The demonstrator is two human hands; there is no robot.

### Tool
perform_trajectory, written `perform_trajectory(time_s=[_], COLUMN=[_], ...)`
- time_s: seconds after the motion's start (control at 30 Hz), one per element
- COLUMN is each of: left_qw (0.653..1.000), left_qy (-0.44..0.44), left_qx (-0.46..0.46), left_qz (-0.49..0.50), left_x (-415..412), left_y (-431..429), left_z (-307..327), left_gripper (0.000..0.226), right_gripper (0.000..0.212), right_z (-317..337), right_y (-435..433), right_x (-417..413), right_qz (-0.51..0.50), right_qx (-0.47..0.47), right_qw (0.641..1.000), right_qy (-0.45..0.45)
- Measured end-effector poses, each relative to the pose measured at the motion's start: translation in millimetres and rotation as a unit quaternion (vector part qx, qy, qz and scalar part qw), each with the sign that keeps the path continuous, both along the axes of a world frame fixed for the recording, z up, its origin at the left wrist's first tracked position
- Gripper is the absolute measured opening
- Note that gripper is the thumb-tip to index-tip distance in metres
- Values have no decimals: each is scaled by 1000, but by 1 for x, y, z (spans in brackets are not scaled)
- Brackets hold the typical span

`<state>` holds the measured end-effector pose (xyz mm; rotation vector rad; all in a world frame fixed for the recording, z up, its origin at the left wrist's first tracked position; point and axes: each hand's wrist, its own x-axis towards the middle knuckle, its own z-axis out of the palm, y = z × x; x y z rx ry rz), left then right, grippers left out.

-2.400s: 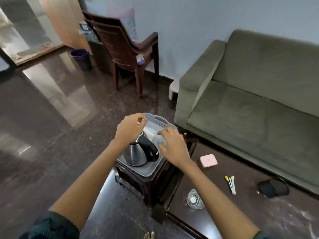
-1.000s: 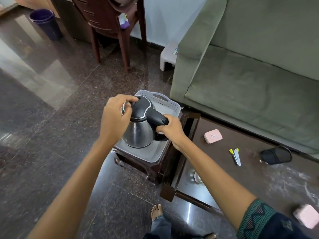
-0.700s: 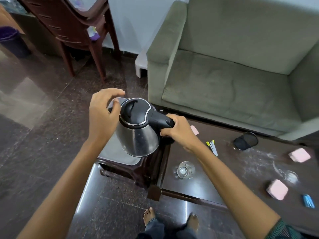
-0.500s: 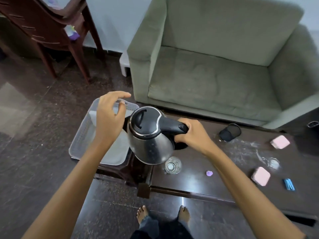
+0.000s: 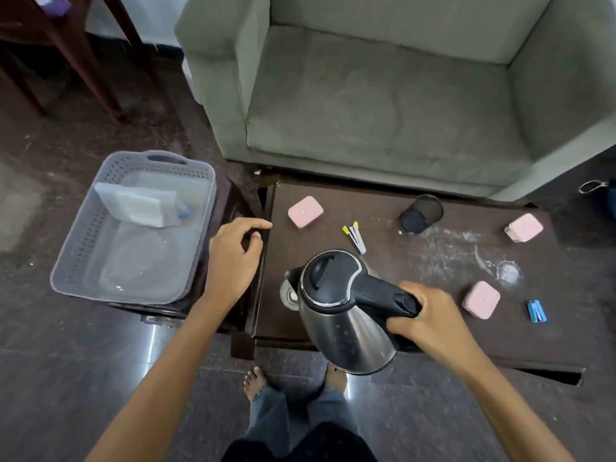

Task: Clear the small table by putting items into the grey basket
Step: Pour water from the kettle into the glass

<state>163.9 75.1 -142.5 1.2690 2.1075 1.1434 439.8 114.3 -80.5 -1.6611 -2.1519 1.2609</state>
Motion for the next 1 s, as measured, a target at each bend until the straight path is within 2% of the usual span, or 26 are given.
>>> perform_trajectory(time_s=[0.3,0.47,0.63,0.7,1.0], left_qw=[994,988,980,977,973], left_qy=[-74,-82,-86,-81,-79], left_qx=[-75,-122,-172,-191,-215], left_qz=[-22,-54,-59,-54,-2], left_x=[21,28,35,38,42], left_y=[-5,-6,-5,-7,-20], left_z=[-93,-122,-147,-156,-177], left_gripper=[30,33,36,33,22], right_gripper=[26,19,28,20,43], right_z=[-45,-59,-75,-80,-86], right_y=[-15,-10,-1,3,7], right_x=[16,21,20,19,2], right_qz=[1,-20,-2,4,17], right_qx=[-1,11,6,6,34], right_qw=[1000,999,999,998,998], right_qy=[-23,-36,-53,-62,-45])
